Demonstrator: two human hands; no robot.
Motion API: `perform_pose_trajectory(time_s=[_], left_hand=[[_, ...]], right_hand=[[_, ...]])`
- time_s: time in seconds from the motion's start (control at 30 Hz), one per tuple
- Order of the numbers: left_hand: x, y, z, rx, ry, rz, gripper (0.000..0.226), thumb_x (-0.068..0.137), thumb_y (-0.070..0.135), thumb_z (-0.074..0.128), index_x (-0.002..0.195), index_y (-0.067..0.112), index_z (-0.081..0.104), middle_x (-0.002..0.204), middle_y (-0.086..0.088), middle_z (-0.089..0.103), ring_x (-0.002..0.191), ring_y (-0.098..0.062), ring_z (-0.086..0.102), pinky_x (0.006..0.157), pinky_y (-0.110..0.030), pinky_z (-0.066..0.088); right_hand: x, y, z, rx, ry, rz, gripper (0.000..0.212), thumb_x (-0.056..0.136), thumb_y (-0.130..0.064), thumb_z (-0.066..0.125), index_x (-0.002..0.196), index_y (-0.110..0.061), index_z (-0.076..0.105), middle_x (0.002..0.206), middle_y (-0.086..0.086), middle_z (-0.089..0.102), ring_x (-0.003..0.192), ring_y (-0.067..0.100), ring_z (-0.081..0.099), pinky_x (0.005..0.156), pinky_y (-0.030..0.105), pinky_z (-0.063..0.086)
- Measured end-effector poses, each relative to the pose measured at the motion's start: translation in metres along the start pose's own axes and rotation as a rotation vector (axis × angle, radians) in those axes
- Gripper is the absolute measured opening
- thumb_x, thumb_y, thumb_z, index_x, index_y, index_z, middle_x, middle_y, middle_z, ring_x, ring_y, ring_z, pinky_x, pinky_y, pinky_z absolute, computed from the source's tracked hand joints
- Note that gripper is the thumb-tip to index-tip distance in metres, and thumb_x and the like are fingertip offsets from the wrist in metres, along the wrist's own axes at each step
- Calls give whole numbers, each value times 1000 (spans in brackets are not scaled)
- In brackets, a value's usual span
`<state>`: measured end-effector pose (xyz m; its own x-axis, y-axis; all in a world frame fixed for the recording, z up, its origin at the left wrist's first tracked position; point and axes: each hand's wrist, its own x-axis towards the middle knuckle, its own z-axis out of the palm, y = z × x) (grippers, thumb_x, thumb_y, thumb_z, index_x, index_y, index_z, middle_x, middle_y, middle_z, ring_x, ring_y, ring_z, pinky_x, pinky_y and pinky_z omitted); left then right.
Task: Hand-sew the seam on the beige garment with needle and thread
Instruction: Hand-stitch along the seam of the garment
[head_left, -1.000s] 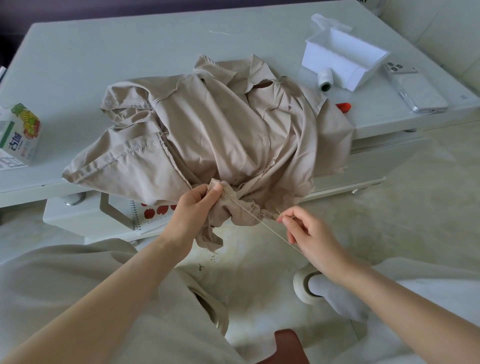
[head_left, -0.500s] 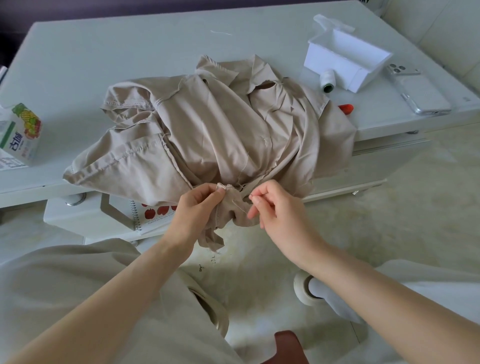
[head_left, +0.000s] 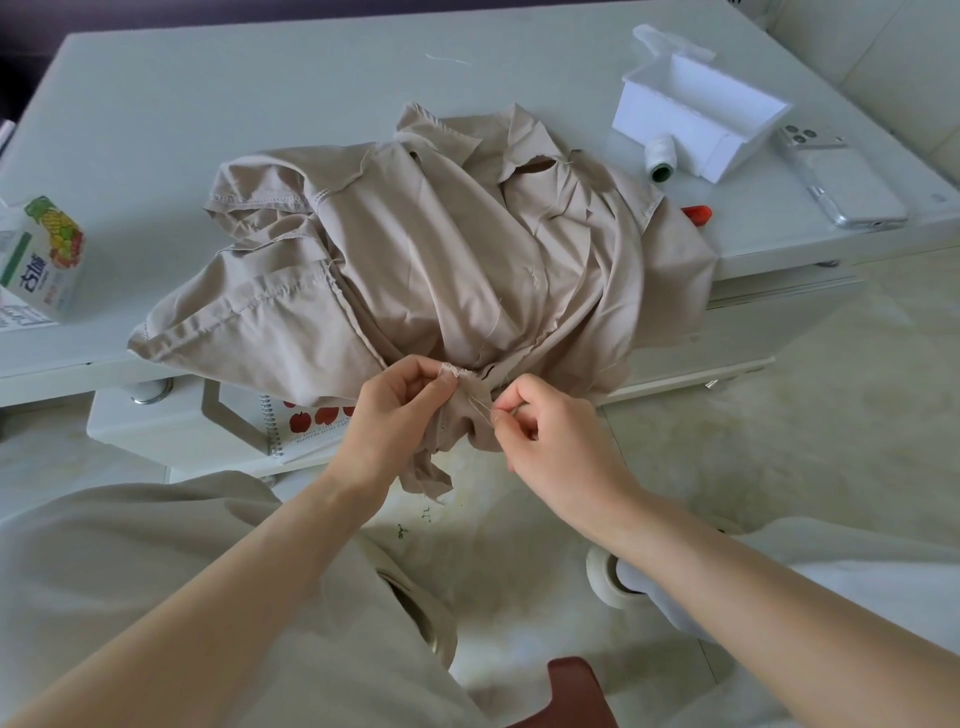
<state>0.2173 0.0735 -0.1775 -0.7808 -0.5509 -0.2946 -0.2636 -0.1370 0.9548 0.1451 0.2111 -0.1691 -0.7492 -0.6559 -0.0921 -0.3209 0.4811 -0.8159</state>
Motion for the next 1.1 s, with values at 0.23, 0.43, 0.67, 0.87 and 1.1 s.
perform_pose_trajectory(time_s=[0.23,0.43,0.67,0.87,1.1], left_hand=[[-3,-1,0,41,-21,65,11,94,15,57,87,10,64,82,-39,55,69,-32,50,72,-53,49],[-5,-2,3,116,-68,147,11,94,9,56,87,9,64,69,-26,53,61,-21,45,58,-27,43],[-7,-3,5,178,-69,198,10,94,8,56,87,7,63,75,-26,58,62,-21,50,55,-24,47],[-5,-4,4,261,-26,229,15,92,8,58,80,15,64,65,-15,59,56,-14,50,52,-32,48],[-3,-4,0,195,62,238,15,93,11,58,81,18,65,71,-17,62,56,-25,57,46,-24,50]], right_hand=[[1,-2,0,-52,-23,16,13,92,-18,52,79,-20,54,56,-6,57,55,13,57,49,31,51],[3,-9,5,-22,-49,59,10,95,-18,49,87,-16,53,65,-1,60,45,5,57,43,28,48],[7,-14,11,246,-30,215,11,98,-20,47,91,-13,53,51,1,57,33,10,46,44,29,52],[5,-14,12,371,-52,251,14,100,-21,43,99,-13,54,45,-4,54,34,8,44,53,33,55],[-7,-18,18,283,-140,75,24,100,-11,39,122,-18,47,90,0,66,65,10,62,72,30,55]])
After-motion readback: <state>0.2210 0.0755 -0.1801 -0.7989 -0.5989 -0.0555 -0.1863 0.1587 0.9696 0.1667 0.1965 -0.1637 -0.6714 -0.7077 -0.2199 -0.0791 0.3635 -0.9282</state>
